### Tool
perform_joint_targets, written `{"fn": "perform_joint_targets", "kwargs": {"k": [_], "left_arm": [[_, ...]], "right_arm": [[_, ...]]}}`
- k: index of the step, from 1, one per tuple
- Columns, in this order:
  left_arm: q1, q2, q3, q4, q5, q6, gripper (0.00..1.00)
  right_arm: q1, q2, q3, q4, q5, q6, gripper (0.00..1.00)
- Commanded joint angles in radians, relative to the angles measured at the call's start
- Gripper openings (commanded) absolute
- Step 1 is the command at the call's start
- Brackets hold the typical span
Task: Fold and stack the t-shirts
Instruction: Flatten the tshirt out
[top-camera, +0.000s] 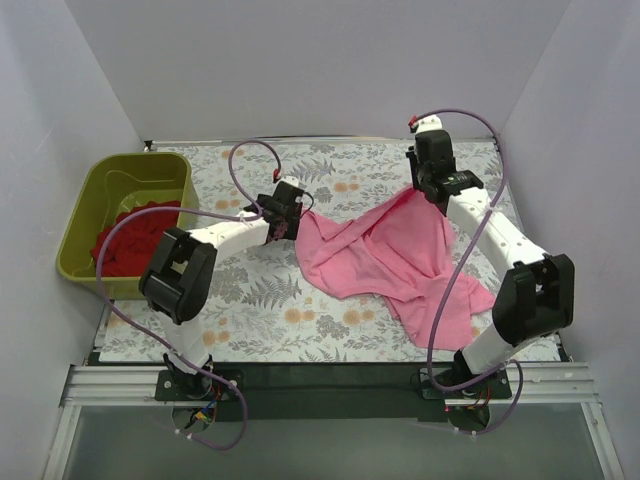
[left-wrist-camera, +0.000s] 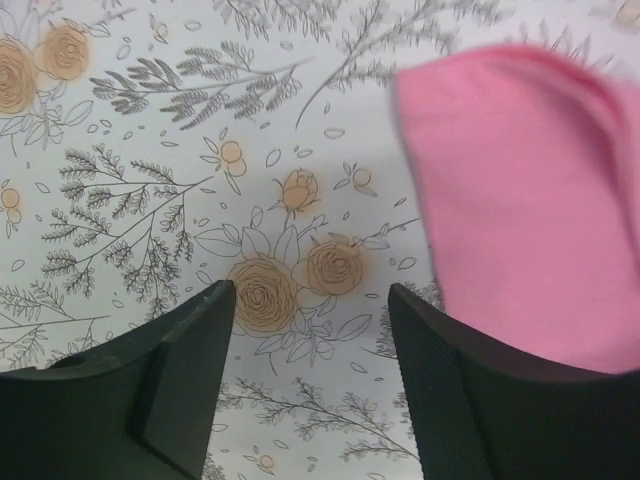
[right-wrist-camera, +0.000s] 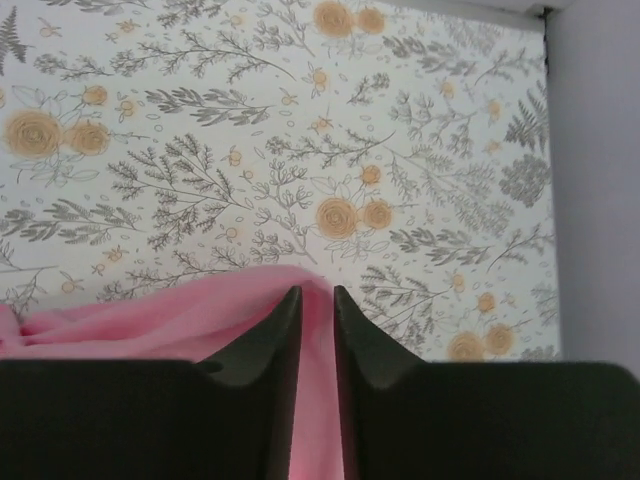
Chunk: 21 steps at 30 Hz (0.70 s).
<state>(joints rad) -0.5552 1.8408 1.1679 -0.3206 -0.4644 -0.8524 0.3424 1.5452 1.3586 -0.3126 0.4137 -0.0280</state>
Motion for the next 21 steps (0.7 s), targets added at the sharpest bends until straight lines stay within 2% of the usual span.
{"fn": "perform_joint_targets", "kwargs": {"k": [1,2,3,5,7,8,12,17,21], "left_arm": [[0.003,-0.106,0.064,-0.027,0.009,-0.040,0.60],[0.003,-0.158,0.056,-0.059,0.068,-0.066,0.67],[0.000,-0.184,0.050,-0.075,0.099,-0.104,0.71],[-0.024,-0.242,0.020,-0.109,0.163,-0.224,0.77],[-0.075,-0.311,-0.045,-0.129,0.240,-0.298,0.79],[-0.095,-0.325,-0.066,-0.135,0.257,-0.374,0.80],[-0.193,-0.331,-0.168,-0.133,0.299,-0.508,0.80],[-0.209,-0.273,-0.217,-0.097,0.264,-0.565,0.77],[-0.209,-0.218,-0.206,-0.063,0.233,-0.570,0.74]], "right_arm": [[-0.003,0.026,0.024,-0.022,0.085,0.003,0.31],[-0.008,0.007,0.010,-0.028,0.085,0.011,0.38],[-0.013,-0.005,-0.007,-0.034,0.080,0.017,0.41],[-0.034,-0.054,-0.071,-0.058,0.022,0.063,0.43],[-0.071,-0.100,-0.133,-0.088,-0.038,0.104,0.43],[-0.080,-0.152,-0.201,-0.098,-0.097,0.147,0.43],[-0.091,-0.292,-0.386,-0.112,-0.278,0.235,0.43],[-0.089,-0.425,-0.559,-0.120,-0.551,0.270,0.43],[-0.034,-0.482,-0.638,-0.157,-0.625,0.292,0.42]]}}
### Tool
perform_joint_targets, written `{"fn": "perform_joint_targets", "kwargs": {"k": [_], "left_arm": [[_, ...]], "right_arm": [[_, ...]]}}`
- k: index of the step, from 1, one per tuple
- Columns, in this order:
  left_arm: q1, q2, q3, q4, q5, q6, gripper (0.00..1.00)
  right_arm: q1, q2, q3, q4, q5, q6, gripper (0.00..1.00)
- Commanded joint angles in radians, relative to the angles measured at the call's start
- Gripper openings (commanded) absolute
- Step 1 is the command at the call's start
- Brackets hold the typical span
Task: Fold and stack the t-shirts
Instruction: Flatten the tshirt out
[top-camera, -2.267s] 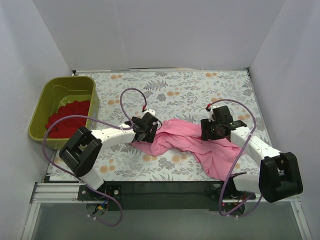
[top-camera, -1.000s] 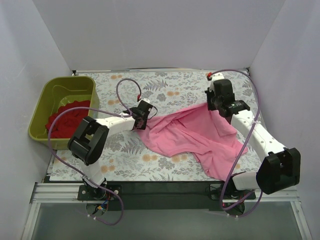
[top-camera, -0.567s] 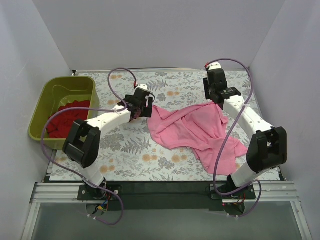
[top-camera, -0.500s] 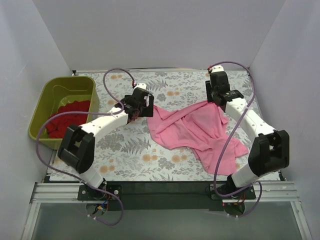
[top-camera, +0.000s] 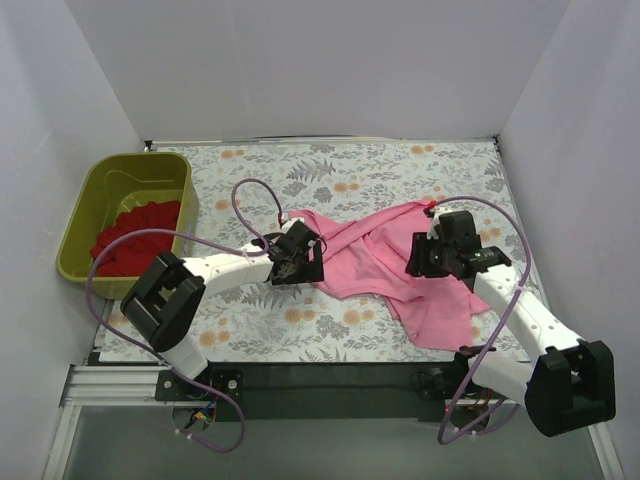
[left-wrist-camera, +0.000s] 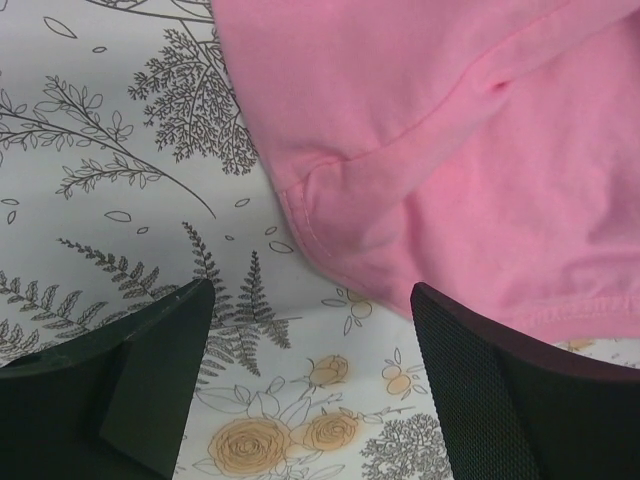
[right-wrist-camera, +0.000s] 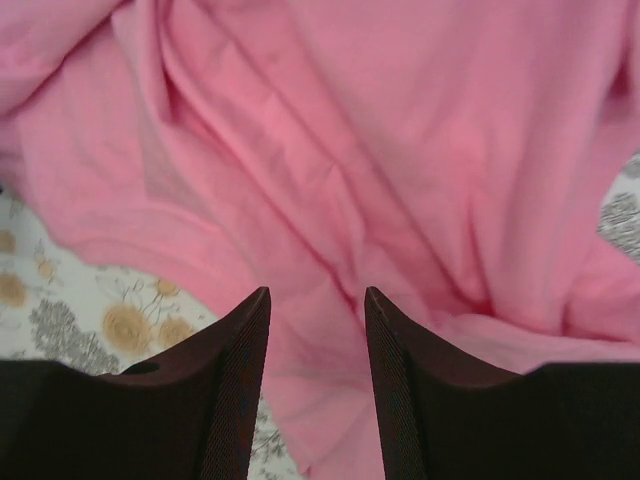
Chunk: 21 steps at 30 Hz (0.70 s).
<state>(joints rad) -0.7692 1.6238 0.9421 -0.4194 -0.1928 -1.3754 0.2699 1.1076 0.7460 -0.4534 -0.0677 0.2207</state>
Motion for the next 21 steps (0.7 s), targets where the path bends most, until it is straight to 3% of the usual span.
{"fn": "perform_joint_targets", "kwargs": {"k": [1,8,14,20,21], "left_arm": [[0.005,0.010,0.026,0.040,-0.039,-0.047,0.73],[0.005,0.097,0.067,0.041,-0.034,-0.044,0.68],[0.008,0.169,0.092,0.028,-0.080,-0.030,0.56],[0.036,0.260,0.149,0.028,-0.099,0.019,0.37],[0.050,0.272,0.158,0.028,-0.105,0.030,0.29]], "right_arm": [[0.054,-0.051,-0.048,-0.024,-0.144,0.054,0.43],[0.149,-0.031,-0.131,-0.080,-0.066,0.118,0.43],[0.186,-0.081,-0.132,-0.157,0.101,0.172,0.46],[0.186,-0.132,-0.117,-0.200,0.229,0.181,0.58],[0.186,-0.115,-0.119,-0.197,0.220,0.181,0.58]]}}
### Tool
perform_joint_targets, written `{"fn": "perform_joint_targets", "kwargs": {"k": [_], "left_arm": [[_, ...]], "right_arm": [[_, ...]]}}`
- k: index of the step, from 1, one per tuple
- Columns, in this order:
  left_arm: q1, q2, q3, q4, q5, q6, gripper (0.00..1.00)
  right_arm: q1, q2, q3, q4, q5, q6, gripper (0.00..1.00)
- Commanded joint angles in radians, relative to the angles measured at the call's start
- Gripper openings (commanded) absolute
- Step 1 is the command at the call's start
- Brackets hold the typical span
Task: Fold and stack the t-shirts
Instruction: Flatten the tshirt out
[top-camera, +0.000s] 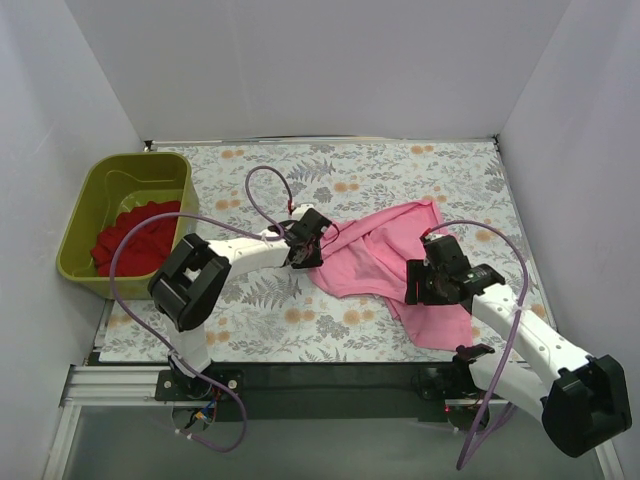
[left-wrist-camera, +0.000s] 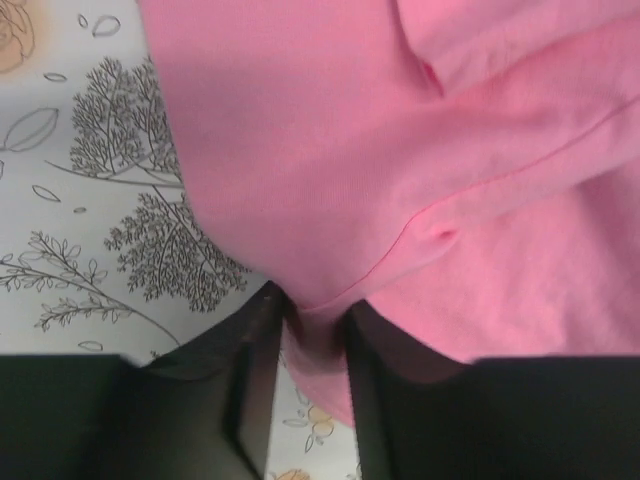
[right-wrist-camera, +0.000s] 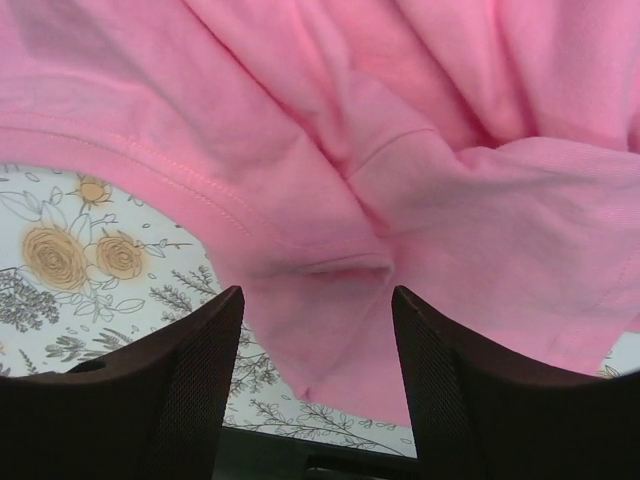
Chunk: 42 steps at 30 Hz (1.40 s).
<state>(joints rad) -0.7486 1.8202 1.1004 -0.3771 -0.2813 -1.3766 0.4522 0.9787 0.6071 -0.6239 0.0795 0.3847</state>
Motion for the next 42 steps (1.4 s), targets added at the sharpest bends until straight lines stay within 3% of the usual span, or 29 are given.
{"fn": "perform_joint_targets", "kwargs": {"k": [1,3,5,9,12,13,16,19,24,27,28,30,33,36,40,42], "left_arm": [[0.040,0.086,0.015,-0.013,-0.018,0.040,0.25],[0.071,0.105,0.027,-0.013,-0.021,0.070,0.08],[0.092,0.110,0.038,-0.016,-0.018,0.091,0.00],[0.115,0.094,0.038,-0.016,-0.001,0.151,0.00],[0.115,0.080,0.032,-0.032,0.007,0.168,0.00],[0.114,0.074,0.032,-0.040,0.004,0.177,0.00],[0.118,0.029,0.021,-0.081,-0.033,0.207,0.00],[0.130,-0.046,-0.010,-0.146,-0.094,0.214,0.00],[0.173,-0.208,-0.137,-0.183,-0.119,0.211,0.00],[0.198,-0.286,-0.206,-0.172,-0.121,0.231,0.04],[0.199,-0.300,-0.223,-0.168,-0.121,0.240,0.07],[0.206,-0.334,-0.221,-0.171,-0.124,0.248,0.16],[0.212,-0.386,-0.192,-0.184,-0.124,0.246,0.26],[0.222,-0.420,-0.149,-0.181,-0.093,0.238,0.44],[0.226,-0.404,-0.096,-0.192,-0.042,0.208,0.55],[0.224,-0.404,-0.091,-0.191,0.069,0.174,0.58]], "right_arm": [[0.002,0.024,0.020,-0.027,0.062,0.016,0.58],[0.002,0.058,0.014,-0.022,0.019,0.014,0.58],[0.002,0.089,0.007,-0.007,-0.020,-0.003,0.57],[0.022,0.164,-0.006,0.016,-0.139,-0.024,0.43],[0.109,0.186,0.019,0.020,-0.175,0.014,0.22],[0.179,0.187,0.029,0.018,-0.181,0.032,0.14],[0.345,0.204,0.080,0.026,-0.243,0.115,0.08],[0.541,0.265,0.153,0.062,-0.303,0.176,0.08],[0.703,0.397,0.298,0.107,-0.365,0.181,0.08],[0.714,0.420,0.359,0.113,-0.368,0.158,0.25],[0.711,0.419,0.370,0.107,-0.354,0.148,0.32],[0.691,0.399,0.404,0.080,-0.281,0.106,0.37],[0.539,0.329,0.398,0.017,-0.198,0.036,0.39],[0.230,0.261,0.393,0.012,-0.138,-0.067,0.41],[-0.026,0.282,0.430,0.018,-0.084,-0.156,0.41],[-0.101,0.328,0.436,0.042,-0.093,-0.179,0.41]]}}
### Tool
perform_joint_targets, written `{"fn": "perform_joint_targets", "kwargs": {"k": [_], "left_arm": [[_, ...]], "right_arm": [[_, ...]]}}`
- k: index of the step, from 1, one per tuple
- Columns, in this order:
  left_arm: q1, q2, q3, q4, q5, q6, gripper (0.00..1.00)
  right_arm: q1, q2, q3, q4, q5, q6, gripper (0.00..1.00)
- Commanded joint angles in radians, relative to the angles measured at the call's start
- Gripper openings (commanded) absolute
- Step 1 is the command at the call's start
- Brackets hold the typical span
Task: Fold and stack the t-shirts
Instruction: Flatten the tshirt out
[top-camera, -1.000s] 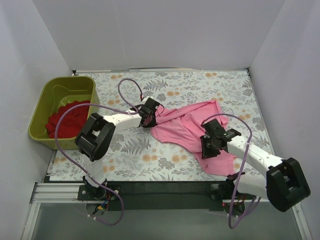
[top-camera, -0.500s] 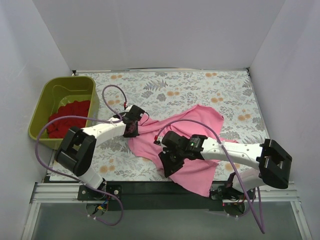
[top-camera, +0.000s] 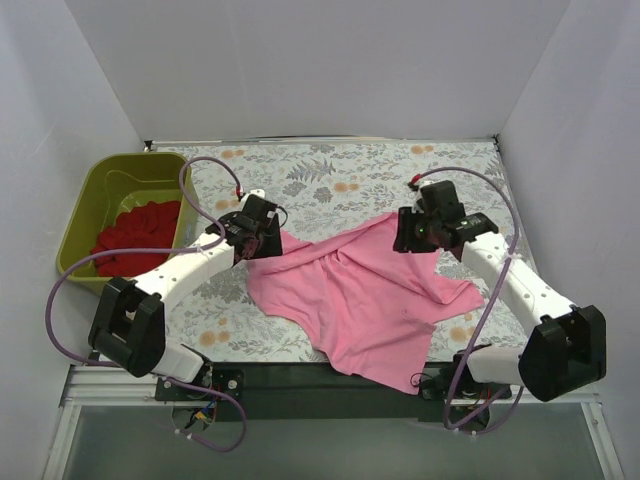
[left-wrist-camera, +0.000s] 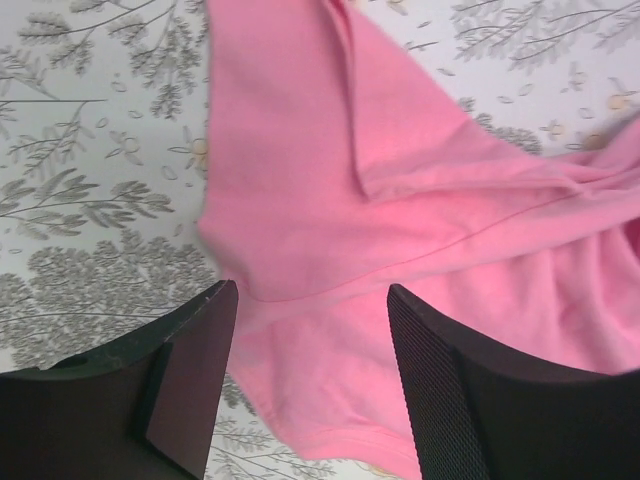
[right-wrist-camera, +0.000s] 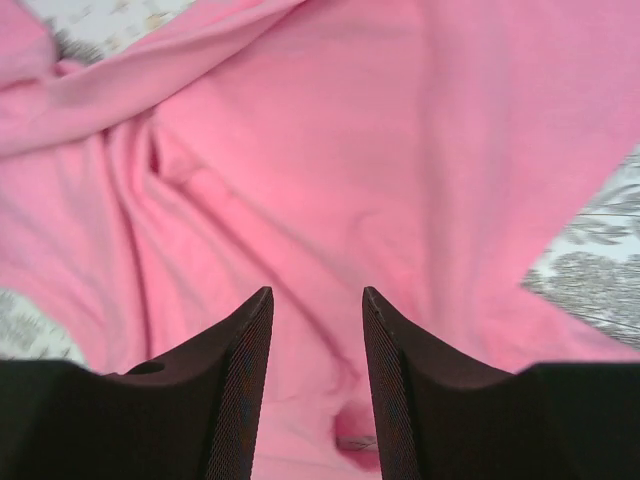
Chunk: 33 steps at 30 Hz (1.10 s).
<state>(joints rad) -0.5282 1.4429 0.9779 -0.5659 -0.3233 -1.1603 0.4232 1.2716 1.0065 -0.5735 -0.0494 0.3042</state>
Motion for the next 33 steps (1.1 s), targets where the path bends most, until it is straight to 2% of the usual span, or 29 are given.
{"fn": "perform_joint_targets", "kwargs": {"k": [1,3,8,10,16,23,27,30,33], "left_arm": [[0.004,-0.035,0.021,0.014,0.148,-0.050,0.59],[0.004,-0.044,-0.007,0.056,0.199,-0.085,0.61],[0.005,0.000,-0.016,0.074,0.159,-0.095,0.61],[0.007,0.014,-0.019,0.078,0.188,-0.101,0.61],[0.005,0.076,-0.076,0.129,0.260,-0.150,0.61],[0.042,0.206,-0.073,0.144,0.227,-0.133,0.59],[0.111,0.327,0.010,0.146,0.208,-0.081,0.59],[0.178,0.473,0.160,0.141,0.220,-0.036,0.59],[0.230,0.675,0.405,0.095,0.224,0.013,0.59]], "right_arm": [[-0.130,0.052,0.041,0.007,0.026,-0.112,0.41],[-0.175,0.107,0.055,0.044,0.000,-0.120,0.40],[-0.305,0.225,0.096,0.103,-0.015,-0.131,0.37],[-0.343,0.247,0.098,0.110,-0.020,-0.126,0.34],[-0.348,0.334,0.070,0.153,-0.127,-0.090,0.26],[-0.371,0.474,0.086,0.182,-0.142,-0.057,0.25],[-0.397,0.557,0.128,0.208,-0.129,-0.054,0.25],[-0.413,0.630,0.190,0.212,-0.126,-0.040,0.25],[-0.480,0.696,0.273,0.215,-0.118,-0.005,0.27]]}}
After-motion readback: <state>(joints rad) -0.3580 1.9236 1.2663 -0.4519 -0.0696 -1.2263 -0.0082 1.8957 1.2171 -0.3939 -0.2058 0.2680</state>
